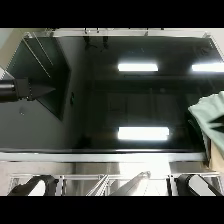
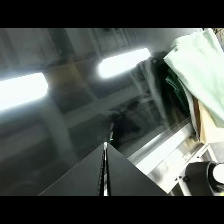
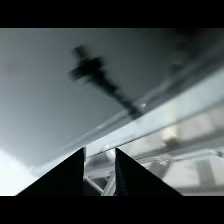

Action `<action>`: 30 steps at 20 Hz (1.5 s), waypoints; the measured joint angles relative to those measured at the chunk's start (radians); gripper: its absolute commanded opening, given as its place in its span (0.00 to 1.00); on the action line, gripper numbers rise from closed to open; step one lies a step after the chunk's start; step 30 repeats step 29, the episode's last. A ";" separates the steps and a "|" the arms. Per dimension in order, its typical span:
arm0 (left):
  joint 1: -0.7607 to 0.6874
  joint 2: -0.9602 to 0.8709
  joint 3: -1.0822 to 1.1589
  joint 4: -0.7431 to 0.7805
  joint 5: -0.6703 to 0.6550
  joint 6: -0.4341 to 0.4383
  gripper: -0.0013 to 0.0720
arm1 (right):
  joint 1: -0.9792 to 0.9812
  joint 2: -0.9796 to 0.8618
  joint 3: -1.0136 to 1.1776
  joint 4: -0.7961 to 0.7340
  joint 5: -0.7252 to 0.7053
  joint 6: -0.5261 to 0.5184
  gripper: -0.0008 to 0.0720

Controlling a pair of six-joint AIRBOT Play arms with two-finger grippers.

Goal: Fold the shirts.

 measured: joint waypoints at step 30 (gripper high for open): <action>-0.112 0.768 -0.672 0.149 -0.202 -0.078 0.04 | 0.489 0.994 -0.593 0.088 -0.697 -0.508 0.04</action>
